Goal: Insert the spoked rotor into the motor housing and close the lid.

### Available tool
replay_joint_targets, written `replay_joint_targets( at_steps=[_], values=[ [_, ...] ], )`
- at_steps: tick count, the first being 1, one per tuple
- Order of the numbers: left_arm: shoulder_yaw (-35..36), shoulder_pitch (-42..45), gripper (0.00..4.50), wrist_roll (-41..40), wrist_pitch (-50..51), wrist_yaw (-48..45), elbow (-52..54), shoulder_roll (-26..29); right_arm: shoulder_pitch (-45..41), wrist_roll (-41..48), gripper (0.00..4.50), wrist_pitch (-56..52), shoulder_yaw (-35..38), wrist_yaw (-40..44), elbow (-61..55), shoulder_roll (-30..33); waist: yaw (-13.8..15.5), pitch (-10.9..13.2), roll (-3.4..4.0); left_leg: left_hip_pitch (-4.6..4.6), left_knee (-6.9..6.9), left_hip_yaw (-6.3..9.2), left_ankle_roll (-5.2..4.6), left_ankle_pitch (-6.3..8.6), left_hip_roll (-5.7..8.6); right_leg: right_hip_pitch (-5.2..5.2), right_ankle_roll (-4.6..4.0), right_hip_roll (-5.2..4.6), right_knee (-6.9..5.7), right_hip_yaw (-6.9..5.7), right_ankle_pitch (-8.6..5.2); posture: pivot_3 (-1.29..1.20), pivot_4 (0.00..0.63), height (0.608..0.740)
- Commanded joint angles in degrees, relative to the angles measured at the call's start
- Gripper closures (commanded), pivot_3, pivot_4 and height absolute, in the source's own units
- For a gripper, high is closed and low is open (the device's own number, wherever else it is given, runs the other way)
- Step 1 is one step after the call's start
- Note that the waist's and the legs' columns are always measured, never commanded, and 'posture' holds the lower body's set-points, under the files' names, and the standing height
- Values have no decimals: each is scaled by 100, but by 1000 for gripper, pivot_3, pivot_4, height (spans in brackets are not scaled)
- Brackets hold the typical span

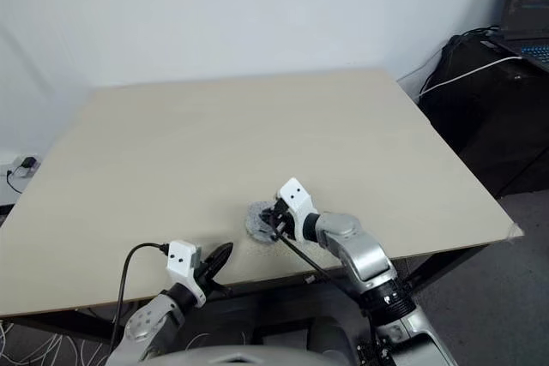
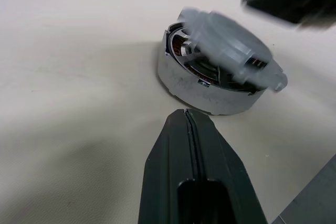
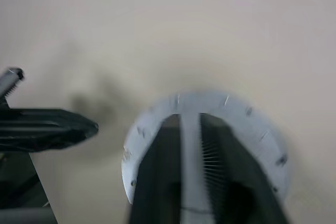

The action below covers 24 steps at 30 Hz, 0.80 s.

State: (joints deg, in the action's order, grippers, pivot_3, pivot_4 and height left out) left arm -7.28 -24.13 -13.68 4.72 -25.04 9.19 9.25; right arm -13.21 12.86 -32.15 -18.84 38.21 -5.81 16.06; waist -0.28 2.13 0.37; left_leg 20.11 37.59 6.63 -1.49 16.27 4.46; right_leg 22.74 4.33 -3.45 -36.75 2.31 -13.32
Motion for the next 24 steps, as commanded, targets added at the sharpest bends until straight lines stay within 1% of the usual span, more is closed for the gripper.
replay_joint_targets(
  at_steps=[1,2,5,6,9,16,24],
  values=[
    [-12,42,4500,-9,-55,-1,189,2,-70,9,2546,361,84,195,-137,95,-2,0,0,0,0,0,0,0,0,0,0,0,0,0,0,0,0,740],
    [-18,46,4500,-7,-47,3,196,-1,-93,-13,2287,436,79,223,-67,111,-3,1,0,-1,0,0,0,0,0,-1,0,0,0,0,0,0,0,740],
    [-34,43,4500,-5,-32,11,224,-7,-171,-108,1291,801,31,355,204,140,-3,1,0,-1,0,-1,0,0,0,-1,0,0,0,1,0,0,0,740],
    [-31,45,4500,-7,-30,12,226,-8,-196,-169,1029,948,-5,397,305,147,-5,1,0,-1,0,-1,0,0,0,0,0,0,0,1,0,0,0,740],
    [-16,39,4500,-10,-31,24,238,-8,-262,-335,15,1401,-113,555,621,149,-5,1,0,-1,0,-1,-1,-1,0,-1,0,2,0,1,0,0,0,740],
    [11,30,4500,-10,-69,49,228,-20,-478,-537,15,1924,-197,820,1347,31,-3,1,1,-3,0,-2,0,-1,0,-1,-1,4,-2,1,1,0,0,740],
    [30,67,4500,-24,-98,62,203,-29,-563,-676,15,1935,-282,1042,1802,-69,1,1,1,-4,0,-2,-1,-1,1,-2,-2,4,-2,2,1,0,0,740]
  ],
)
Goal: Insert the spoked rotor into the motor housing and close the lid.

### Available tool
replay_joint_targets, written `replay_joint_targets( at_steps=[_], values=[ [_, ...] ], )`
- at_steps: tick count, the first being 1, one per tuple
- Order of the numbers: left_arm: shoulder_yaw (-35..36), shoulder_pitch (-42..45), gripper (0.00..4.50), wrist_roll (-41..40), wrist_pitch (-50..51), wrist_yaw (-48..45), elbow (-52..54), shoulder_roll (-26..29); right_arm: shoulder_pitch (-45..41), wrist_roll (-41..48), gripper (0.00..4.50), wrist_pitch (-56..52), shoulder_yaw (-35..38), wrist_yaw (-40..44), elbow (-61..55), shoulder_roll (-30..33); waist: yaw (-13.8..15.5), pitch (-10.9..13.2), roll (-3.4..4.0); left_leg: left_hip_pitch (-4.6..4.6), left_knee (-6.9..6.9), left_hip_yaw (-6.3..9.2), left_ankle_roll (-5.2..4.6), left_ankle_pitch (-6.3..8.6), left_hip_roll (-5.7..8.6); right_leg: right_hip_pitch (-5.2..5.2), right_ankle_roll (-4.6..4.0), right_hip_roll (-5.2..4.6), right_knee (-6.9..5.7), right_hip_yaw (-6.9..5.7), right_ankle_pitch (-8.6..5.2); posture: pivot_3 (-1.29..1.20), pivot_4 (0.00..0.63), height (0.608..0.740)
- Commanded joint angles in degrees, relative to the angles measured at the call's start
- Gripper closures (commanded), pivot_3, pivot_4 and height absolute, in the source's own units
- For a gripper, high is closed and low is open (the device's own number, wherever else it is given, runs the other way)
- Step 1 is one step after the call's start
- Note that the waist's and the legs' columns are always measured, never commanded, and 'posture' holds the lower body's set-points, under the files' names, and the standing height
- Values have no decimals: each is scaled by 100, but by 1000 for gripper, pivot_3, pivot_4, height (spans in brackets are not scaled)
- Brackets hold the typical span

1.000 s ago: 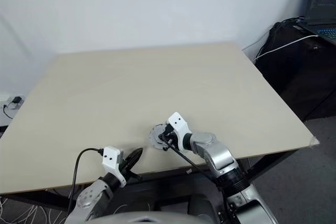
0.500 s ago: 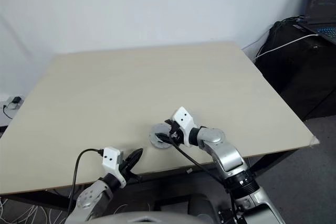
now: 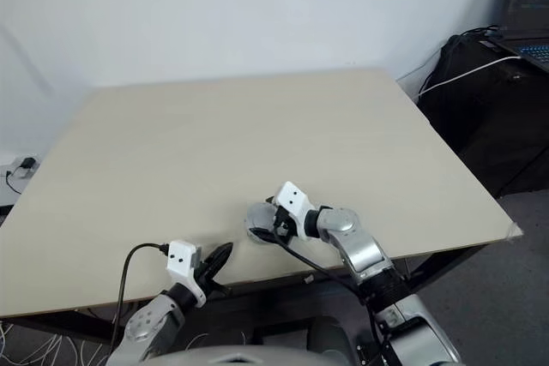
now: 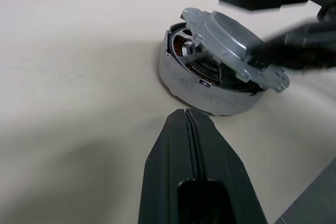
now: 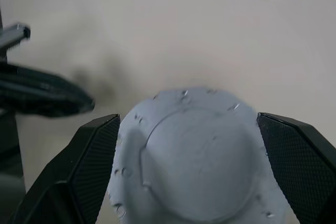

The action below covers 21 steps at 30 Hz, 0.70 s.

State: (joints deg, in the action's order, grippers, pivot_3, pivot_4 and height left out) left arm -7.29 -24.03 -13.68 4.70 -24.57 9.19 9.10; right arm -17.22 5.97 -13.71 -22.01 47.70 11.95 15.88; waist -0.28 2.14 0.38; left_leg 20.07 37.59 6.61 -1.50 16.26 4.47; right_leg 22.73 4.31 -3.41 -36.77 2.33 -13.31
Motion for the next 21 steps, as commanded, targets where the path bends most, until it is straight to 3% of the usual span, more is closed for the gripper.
replay_joint_targets(
  at_steps=[1,17,21],
  values=[
    [33,59,4500,-25,-99,16,201,-15,-172,7,15,87,46,104,71,-68,2,0,0,0,0,0,0,0,0,0,0,0,0,0,0,0,0,740],
    [24,38,4500,-35,-135,48,196,-25,-288,-121,15,55,187,-31,457,-247,-5,0,1,-4,0,0,0,0,0,-2,-1,1,-3,1,0,0,0,740],
    [25,43,4500,-35,-152,43,173,-22,-295,-97,1149,28,240,-83,468,-266,-5,-1,2,-4,0,0,0,0,0,-2,-1,1,-3,1,0,0,0,740]
  ],
)
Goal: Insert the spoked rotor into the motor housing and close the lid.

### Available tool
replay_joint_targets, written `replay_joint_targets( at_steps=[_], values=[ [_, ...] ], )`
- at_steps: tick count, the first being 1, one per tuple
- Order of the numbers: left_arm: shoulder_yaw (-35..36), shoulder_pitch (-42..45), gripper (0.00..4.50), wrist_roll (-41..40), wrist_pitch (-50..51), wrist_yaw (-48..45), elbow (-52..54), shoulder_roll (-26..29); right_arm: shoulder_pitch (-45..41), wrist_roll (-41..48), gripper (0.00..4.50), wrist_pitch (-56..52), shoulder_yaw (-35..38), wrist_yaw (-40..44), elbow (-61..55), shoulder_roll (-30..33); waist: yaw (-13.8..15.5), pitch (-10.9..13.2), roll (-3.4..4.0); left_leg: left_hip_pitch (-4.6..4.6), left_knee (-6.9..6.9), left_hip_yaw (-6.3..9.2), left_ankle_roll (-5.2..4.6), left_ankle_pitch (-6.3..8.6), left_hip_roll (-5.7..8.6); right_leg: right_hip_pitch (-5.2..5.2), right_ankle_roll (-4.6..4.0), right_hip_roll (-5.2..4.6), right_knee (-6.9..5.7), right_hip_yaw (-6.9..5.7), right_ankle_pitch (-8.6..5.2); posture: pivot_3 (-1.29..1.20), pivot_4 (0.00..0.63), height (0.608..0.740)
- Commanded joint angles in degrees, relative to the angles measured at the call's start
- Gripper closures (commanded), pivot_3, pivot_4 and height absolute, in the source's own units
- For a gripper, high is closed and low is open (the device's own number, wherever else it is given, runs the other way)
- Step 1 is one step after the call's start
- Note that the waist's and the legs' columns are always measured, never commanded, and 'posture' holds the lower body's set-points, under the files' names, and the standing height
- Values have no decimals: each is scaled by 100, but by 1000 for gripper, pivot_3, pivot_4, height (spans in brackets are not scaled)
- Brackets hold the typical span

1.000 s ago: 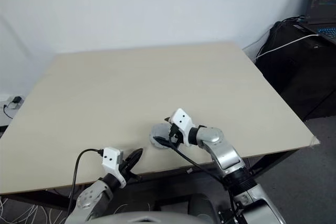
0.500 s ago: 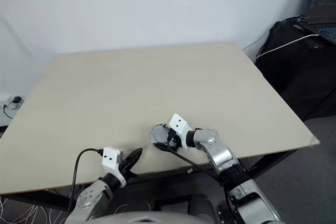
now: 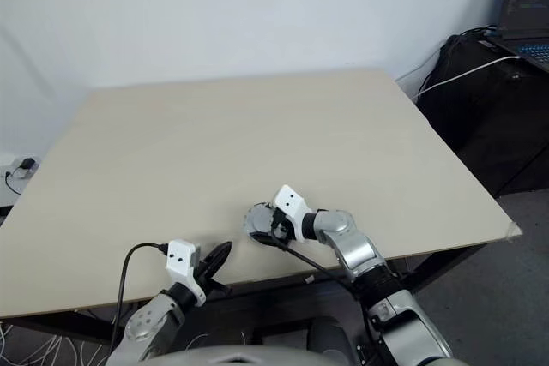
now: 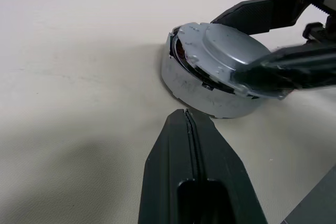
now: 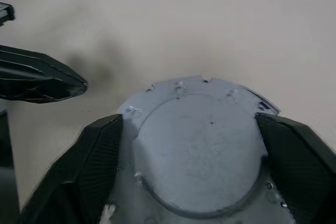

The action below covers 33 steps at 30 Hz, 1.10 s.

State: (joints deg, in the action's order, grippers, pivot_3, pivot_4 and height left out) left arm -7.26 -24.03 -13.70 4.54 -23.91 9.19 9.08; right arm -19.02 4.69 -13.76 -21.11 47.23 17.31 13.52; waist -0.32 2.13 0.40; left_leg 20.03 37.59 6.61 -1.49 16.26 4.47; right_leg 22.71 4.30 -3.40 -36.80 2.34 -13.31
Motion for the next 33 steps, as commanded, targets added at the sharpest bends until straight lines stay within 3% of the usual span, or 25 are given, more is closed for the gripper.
replay_joint_targets(
  at_steps=[1,7,33],
  values=[
    [21,43,4500,-32,-138,-24,168,-19,-105,49,1217,10,178,-62,-94,-43,0,0,0,0,0,0,0,0,0,0,0,0,0,0,0,0,0,740],
    [18,43,4500,-38,-139,-32,160,-20,-44,173,1216,-337,356,-255,-286,-169,-1,0,1,0,0,0,1,0,0,0,0,0,-1,0,0,0,0,740],
    [-11,44,4500,-77,-162,-44,211,-70,122,-458,1216,-924,-100,-1023,-500,-461,-28,-10,12,-17,0,0,1,0,0,-16,-4,1,-2,1,-4,0,0,740]
  ],
)
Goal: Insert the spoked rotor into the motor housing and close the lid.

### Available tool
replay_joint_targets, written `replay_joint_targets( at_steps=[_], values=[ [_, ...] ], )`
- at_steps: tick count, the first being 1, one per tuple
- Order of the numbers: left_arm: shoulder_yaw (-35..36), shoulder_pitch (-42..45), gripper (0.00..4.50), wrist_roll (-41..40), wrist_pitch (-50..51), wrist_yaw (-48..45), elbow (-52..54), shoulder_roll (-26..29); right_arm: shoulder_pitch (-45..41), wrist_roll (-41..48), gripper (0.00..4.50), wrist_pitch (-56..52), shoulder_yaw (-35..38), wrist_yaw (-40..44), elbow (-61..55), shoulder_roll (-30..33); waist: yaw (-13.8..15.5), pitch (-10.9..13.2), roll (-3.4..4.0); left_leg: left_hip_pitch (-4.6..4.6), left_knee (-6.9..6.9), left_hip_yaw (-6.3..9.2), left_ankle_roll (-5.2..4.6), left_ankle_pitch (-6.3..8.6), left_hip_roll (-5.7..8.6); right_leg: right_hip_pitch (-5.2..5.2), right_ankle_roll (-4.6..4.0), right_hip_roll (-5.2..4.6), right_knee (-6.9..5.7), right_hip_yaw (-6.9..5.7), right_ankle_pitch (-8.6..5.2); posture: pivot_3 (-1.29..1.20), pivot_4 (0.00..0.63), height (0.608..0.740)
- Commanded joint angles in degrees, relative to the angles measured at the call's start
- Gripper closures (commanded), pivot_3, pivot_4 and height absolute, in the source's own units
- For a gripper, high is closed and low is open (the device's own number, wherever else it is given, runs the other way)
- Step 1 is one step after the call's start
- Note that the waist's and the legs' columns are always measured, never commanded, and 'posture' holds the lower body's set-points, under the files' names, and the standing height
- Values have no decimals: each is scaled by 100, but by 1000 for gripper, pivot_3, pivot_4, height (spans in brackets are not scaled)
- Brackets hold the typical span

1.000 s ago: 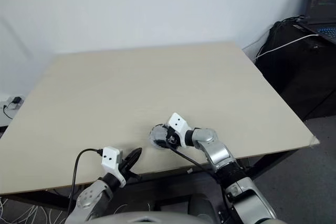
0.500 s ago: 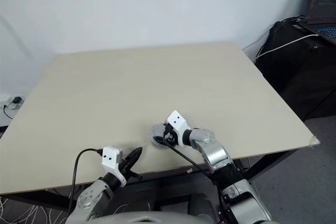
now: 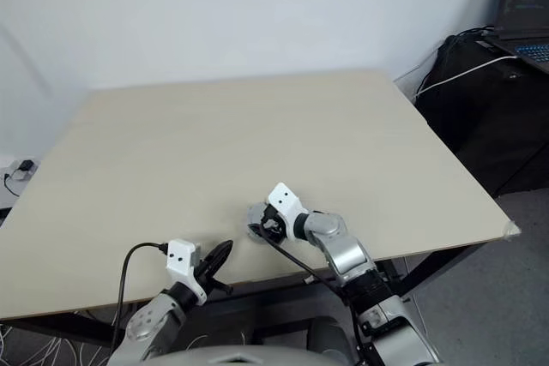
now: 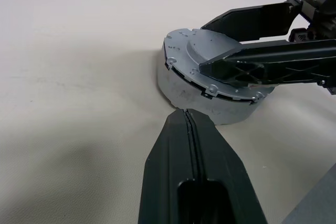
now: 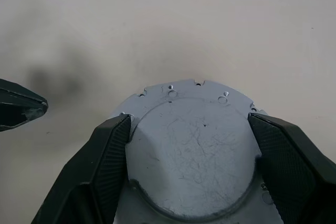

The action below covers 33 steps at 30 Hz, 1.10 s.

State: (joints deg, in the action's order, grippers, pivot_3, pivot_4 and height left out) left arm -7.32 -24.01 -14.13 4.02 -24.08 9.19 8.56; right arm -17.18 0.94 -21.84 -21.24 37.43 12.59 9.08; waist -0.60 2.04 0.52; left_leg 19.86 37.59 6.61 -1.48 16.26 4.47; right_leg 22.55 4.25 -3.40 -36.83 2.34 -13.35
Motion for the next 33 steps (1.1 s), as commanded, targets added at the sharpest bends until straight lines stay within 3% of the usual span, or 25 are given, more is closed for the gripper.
replay_joint_targets(
  at_steps=[1,33],
  values=[
    [-6,42,4500,-34,-112,-27,209,-19,-76,-119,1216,-151,-95,-71,-14,-22,-2,-1,1,-3,0,0,0,0,0,-2,0,0,0,0,0,0,0,740],
    [48,32,4500,-36,-377,-163,-139,-55,-212,-316,1216,-1146,-332,70,26,56,-6,-51,29,-15,-5,0,6,2,-3,-11,-25,0,0,1,-17,0,0,740]
  ],
)
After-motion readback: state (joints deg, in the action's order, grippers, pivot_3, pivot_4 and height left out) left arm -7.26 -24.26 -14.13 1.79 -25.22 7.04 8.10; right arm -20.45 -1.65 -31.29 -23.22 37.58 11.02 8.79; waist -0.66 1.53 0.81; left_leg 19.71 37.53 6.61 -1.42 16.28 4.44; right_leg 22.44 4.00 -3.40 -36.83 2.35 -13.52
